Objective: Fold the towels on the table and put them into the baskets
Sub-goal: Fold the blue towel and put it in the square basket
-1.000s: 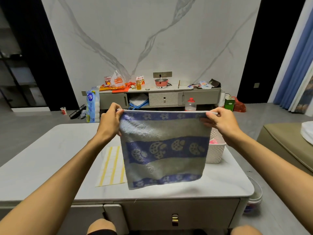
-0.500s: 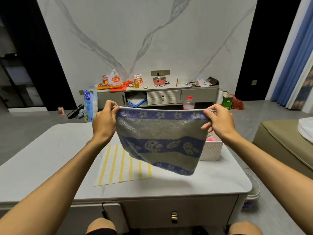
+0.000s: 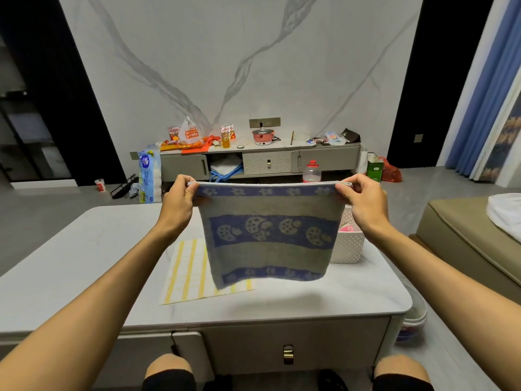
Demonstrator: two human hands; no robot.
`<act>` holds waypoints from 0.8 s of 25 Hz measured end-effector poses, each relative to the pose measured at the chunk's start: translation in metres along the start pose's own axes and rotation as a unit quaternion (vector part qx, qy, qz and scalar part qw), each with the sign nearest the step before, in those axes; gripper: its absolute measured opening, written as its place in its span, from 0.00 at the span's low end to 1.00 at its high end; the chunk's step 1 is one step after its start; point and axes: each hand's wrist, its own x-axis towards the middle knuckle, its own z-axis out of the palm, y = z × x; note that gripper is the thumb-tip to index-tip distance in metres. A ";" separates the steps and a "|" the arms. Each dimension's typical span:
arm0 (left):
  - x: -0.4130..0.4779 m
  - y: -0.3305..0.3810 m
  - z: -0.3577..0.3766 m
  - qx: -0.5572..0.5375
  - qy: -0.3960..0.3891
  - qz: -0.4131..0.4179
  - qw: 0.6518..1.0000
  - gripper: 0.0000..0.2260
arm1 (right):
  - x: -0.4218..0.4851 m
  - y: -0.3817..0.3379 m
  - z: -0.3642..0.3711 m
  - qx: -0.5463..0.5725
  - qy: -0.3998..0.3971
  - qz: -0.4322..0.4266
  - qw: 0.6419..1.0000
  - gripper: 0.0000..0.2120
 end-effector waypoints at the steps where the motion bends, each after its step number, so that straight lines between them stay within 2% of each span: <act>1: -0.005 0.002 0.000 0.030 0.002 0.011 0.999 0.08 | -0.005 -0.001 -0.002 -0.003 0.003 -0.003 1.000 0.05; 5: -0.030 0.004 -0.007 0.076 0.051 0.058 0.994 0.09 | -0.027 -0.007 -0.009 -0.031 0.017 -0.046 0.998 0.07; 10: -0.026 0.006 -0.014 -0.006 0.076 0.029 0.997 0.08 | -0.019 -0.016 -0.008 -0.025 0.016 -0.062 0.998 0.06; 15: 0.015 -0.035 0.004 -0.099 0.017 -0.078 0.992 0.07 | 0.016 0.030 0.044 0.018 -0.040 0.045 0.998 0.04; 18: 0.047 -0.100 0.029 -0.111 -0.003 -0.152 0.982 0.10 | 0.037 0.091 0.100 0.025 -0.084 0.124 0.988 0.04; 20: 0.069 -0.158 0.052 -0.081 -0.018 -0.196 0.977 0.11 | 0.050 0.143 0.144 -0.022 -0.107 0.158 0.981 0.07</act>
